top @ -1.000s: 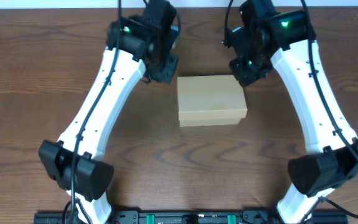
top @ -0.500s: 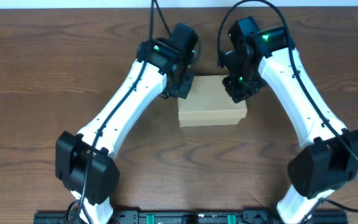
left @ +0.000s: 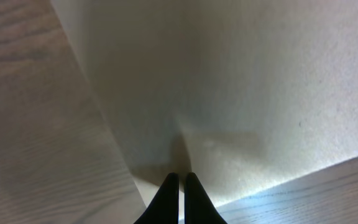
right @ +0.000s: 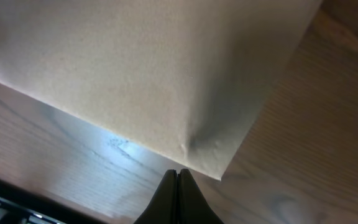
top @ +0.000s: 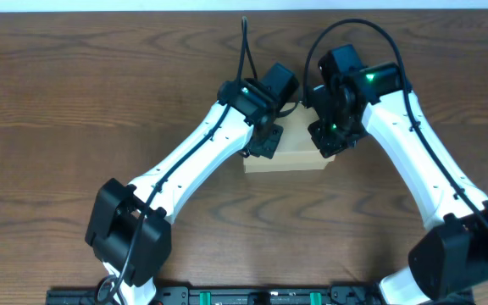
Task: Pack container
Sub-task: 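Lower both grippers onto the closed lid and press it down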
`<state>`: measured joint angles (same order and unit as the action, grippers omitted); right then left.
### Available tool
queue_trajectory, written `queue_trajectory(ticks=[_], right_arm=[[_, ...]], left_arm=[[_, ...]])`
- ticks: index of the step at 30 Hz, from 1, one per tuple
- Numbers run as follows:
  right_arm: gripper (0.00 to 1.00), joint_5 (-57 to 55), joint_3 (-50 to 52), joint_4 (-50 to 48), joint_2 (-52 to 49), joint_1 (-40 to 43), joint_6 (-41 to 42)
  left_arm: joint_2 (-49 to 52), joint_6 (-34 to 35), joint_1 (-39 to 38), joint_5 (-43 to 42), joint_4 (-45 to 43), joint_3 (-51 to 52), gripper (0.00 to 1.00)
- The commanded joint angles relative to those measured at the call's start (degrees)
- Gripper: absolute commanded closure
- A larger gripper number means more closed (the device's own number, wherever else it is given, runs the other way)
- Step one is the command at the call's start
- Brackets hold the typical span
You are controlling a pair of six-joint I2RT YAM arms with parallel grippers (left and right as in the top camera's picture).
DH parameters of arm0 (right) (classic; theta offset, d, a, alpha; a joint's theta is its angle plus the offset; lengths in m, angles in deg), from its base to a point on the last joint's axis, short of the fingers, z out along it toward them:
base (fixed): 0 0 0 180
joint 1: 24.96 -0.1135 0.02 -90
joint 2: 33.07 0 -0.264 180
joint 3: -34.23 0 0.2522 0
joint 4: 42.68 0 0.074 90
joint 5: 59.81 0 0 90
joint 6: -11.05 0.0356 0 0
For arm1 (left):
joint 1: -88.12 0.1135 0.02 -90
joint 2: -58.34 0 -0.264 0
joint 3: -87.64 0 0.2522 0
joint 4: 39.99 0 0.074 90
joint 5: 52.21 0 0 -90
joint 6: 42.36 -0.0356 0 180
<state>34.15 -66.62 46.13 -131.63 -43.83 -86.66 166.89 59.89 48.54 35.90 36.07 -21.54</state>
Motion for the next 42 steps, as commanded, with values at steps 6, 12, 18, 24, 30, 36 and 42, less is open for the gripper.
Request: queue_trajectory(ticks=[6,12,18,24,30,36,42], right_arm=[[0.98,2.5,5.1,-4.2,0.4,-0.3,1.0],[0.99,2.7,5.1,-6.9,0.4,-0.3,0.8],[0.99,2.8,5.3,-7.2,0.3,1.2,0.5],[0.99,2.8,6.7,-7.8,-0.2,1.2,0.5],[0.99,3.6,7.0,-8.3,-2.5,1.2,0.4],[0.99,4.1,7.0,-10.0,-4.2,1.2,0.4],[0.99,4.1,7.1,-10.6,-4.9,1.2,0.4]], left_arm=[[0.2,0.2,-0.2,1.5,-1.9,0.9,0.94],[0.2,-0.5,-0.2,2.1,-2.9,0.9,0.94],[0.2,-0.7,-0.2,2.1,-5.6,2.5,0.94],[0.2,-0.7,-0.2,2.1,-8.7,6.4,0.94],[0.2,-0.7,0.9,2.3,-9.2,7.3,0.94],[0.2,-1.2,1.4,2.4,-9.2,8.0,0.94],[0.2,-2.0,1.4,2.5,-10.0,8.2,0.94]])
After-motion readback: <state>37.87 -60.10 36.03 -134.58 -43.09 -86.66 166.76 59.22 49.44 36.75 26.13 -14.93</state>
